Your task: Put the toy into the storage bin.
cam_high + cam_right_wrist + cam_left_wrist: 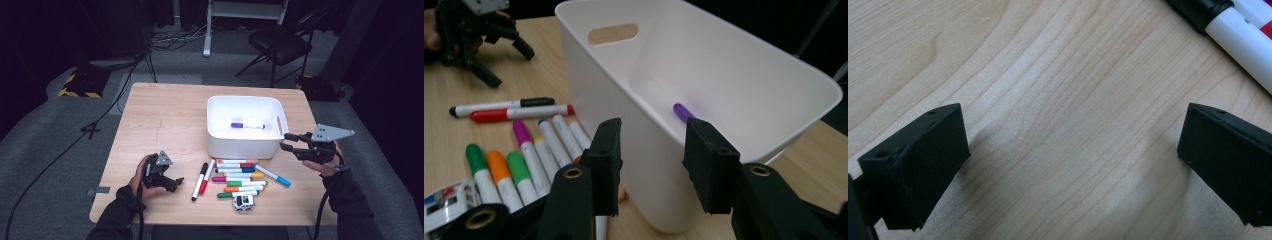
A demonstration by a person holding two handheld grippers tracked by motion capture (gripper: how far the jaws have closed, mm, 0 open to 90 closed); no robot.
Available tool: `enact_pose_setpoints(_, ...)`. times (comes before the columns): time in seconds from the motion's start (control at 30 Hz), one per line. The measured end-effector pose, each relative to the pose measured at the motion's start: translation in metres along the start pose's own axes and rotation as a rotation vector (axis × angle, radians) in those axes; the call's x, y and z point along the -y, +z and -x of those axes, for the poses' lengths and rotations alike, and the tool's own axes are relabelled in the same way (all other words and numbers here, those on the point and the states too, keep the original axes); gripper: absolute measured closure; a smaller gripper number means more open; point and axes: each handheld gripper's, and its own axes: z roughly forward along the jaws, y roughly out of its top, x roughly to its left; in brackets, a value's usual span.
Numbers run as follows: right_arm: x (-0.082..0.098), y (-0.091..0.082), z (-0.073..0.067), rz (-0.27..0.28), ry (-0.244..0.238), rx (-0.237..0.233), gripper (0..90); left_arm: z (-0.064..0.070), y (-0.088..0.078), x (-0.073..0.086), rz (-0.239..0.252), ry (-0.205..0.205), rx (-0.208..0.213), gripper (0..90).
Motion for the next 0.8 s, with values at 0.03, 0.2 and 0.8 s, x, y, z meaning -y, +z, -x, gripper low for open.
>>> enact_pose_setpoints(0.03,0.006,-0.001,-0.004,-0.010,-0.001,-0.004,59.4,0.000,0.000,0.000,0.000,0.000,0.000,0.2)
enact_pose_setpoints(0.2,0.040,0.003,-0.015,-0.054,-0.001,-0.037,60.3,0.000,0.000,0.000,0.000,0.000,0.000,0.2)
enact_pose_setpoints(0.8,0.110,0.024,-0.023,-0.189,0.073,-0.075,60.0,0.000,0.000,0.000,0.000,0.000,0.000,0.2)
